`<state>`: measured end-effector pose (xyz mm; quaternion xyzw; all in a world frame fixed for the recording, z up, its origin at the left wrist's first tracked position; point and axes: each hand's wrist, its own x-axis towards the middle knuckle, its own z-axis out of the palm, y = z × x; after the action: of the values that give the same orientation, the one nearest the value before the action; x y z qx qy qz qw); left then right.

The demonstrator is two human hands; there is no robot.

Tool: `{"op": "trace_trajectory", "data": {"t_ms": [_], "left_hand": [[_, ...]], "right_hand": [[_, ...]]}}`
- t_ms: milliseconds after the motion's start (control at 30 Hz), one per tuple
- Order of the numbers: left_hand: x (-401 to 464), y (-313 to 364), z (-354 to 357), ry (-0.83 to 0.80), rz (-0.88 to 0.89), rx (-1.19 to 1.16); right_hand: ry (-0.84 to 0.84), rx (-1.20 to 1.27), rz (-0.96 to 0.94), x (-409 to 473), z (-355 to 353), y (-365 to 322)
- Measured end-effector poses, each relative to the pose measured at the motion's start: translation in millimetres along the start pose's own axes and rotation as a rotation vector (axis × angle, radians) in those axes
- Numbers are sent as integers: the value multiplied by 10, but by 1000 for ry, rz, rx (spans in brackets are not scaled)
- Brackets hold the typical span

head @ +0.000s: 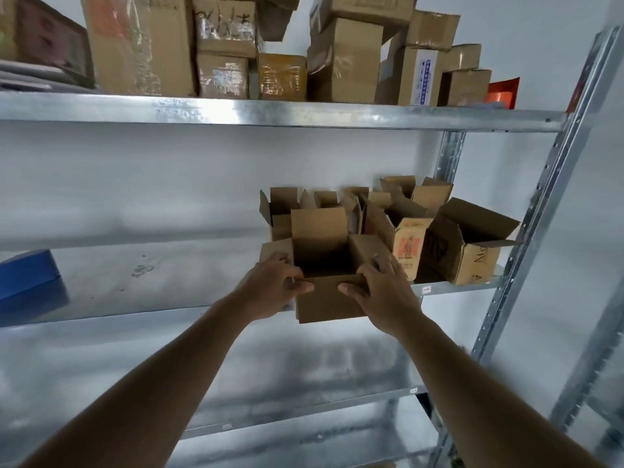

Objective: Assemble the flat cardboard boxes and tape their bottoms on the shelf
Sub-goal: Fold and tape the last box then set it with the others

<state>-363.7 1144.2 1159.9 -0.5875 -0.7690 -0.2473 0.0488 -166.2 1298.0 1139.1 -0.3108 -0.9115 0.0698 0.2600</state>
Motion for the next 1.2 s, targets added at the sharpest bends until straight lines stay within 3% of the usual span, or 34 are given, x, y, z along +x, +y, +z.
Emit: {"op": "trace_trajectory", "data": {"t_ms": [433, 767, 1200], "left_hand": [[523, -304, 307, 14, -13, 56], [634, -300, 181, -116, -62, 109], [624, -459, 154, -84, -47, 136]], "right_hand": [[-88, 36, 34, 560, 302, 277], [-124, -5, 115, 738, 317, 146], [-120, -69, 103, 725, 386, -35]]}}
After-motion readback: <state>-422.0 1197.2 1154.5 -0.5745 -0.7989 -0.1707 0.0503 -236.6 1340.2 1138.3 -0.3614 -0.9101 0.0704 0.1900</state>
